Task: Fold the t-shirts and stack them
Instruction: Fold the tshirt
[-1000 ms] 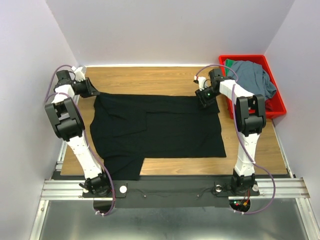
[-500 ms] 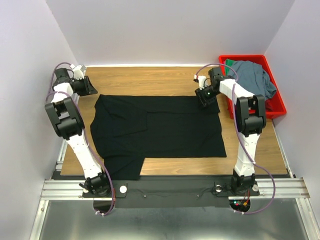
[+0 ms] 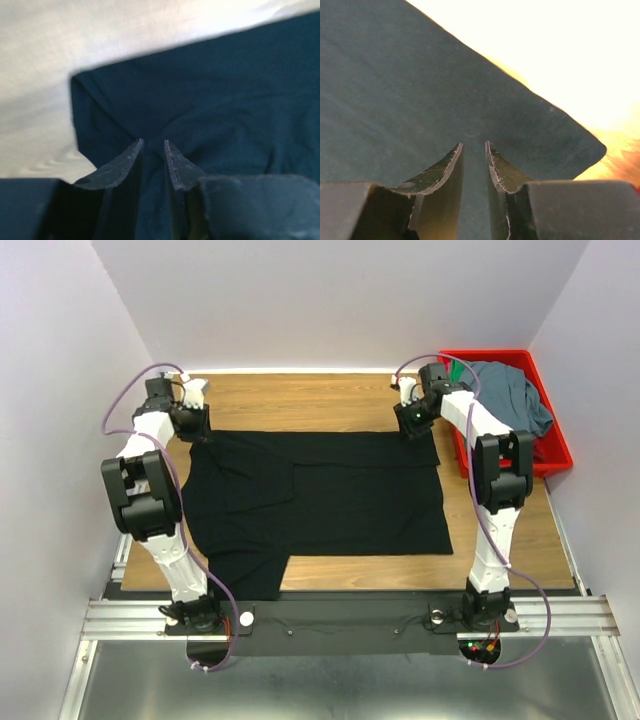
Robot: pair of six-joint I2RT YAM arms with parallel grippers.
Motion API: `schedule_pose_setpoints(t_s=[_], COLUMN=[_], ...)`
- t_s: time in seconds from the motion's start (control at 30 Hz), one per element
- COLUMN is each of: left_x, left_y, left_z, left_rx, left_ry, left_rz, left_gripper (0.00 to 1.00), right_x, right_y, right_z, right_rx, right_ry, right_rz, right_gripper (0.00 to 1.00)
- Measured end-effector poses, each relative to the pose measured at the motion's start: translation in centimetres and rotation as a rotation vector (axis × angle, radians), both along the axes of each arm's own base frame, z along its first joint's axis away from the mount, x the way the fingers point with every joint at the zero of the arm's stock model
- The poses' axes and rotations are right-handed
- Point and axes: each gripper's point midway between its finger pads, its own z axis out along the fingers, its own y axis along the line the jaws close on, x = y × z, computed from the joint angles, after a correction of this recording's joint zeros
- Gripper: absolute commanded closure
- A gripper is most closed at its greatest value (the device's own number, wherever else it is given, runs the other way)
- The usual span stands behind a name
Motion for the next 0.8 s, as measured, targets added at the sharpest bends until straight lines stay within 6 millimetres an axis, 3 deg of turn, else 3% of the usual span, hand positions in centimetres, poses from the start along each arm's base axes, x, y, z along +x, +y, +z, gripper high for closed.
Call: schedule_pose_setpoints(t_s=[0.23, 0.37, 0.63, 0.73, 0.77, 0.8], left_x=[-0.9, 0.2, 8.5, 11.2, 12.1, 12.6], left_y=[0.1, 1.0, 3.2, 3.5, 3.6, 3.6], left_z=[-6.2, -8.1, -7.8, -7.6, -7.5, -7.5], left_rx=[0.080, 0.103, 0.134, 0.131, 0.128, 0.126], left_ry=[0.159, 0.211, 0.140, 0.106, 0.089, 0.080], left_rz=[0.044, 0.077, 0.126, 0.131, 0.131, 0.128], left_gripper=[0.76, 0.83, 0.84, 0.71, 0.60, 0.55], right_x=[-0.1, 1.3, 6.9, 9.2, 9.9, 10.5], right_y=[-1.0, -1.2, -0.9, -0.8, -0.7, -0.6], right_z=[-4.0, -4.2, -4.2, -4.1, -4.0, -4.0], right_rx=[-0.062, -0.085, -0.104, -0.105, -0.106, -0.108], right_ry=[0.074, 0.054, -0.034, -0.083, -0.100, -0.113], right_rz=[-0.031, -0.055, -0.114, -0.132, -0.137, -0.143], right_gripper=[0.75, 0.77, 0.78, 0.73, 0.70, 0.68])
